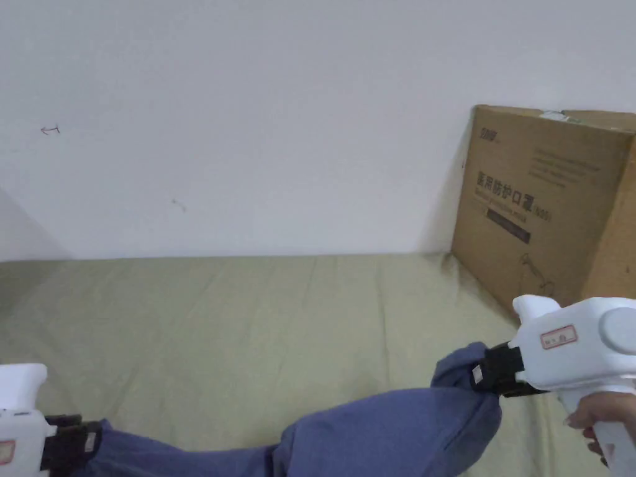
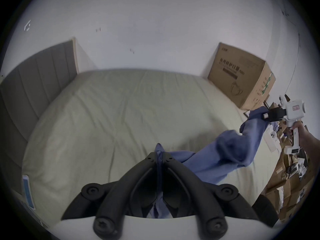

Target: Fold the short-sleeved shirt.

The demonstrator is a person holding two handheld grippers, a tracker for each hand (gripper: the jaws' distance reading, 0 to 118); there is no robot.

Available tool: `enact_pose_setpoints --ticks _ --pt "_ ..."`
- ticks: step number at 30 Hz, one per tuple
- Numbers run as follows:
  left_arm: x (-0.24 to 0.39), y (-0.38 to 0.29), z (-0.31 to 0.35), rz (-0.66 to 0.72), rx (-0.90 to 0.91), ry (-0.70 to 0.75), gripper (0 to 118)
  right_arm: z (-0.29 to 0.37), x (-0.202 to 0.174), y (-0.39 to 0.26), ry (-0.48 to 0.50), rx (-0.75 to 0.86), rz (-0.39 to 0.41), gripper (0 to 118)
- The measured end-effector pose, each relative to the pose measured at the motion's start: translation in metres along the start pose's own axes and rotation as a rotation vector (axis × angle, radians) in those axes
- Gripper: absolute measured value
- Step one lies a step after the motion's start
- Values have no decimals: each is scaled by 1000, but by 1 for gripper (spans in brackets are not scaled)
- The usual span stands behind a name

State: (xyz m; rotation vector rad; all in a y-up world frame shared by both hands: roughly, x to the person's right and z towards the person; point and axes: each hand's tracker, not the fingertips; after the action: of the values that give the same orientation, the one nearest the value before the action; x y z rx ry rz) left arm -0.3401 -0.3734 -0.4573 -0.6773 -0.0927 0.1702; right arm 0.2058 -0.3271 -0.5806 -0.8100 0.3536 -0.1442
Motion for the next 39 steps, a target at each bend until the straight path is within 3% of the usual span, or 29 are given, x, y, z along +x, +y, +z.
enact_pose_setpoints --ticks 5,12,17,27,33,36,39 --pt "14 63 78 32 164 3 3 102 -15 27 16 152 11 2" --pt "36 137 144 -3 315 40 3 177 -14 78 -43 251 -60 2" --pt "49 186 148 -5 367 40 3 199 -3 131 -44 363 -128 2" --pt "66 249 108 25 474 67 3 217 -7 223 -90 617 -118 2" --pt "77 233 81 23 526 23 3 227 -5 209 -162 706 -64 2" --pt "78 200 59 -5 426 18 3 214 7 166 -190 640 -63 2" --pt "70 141 31 14 312 15 3 183 33 101 -154 510 -108 2"
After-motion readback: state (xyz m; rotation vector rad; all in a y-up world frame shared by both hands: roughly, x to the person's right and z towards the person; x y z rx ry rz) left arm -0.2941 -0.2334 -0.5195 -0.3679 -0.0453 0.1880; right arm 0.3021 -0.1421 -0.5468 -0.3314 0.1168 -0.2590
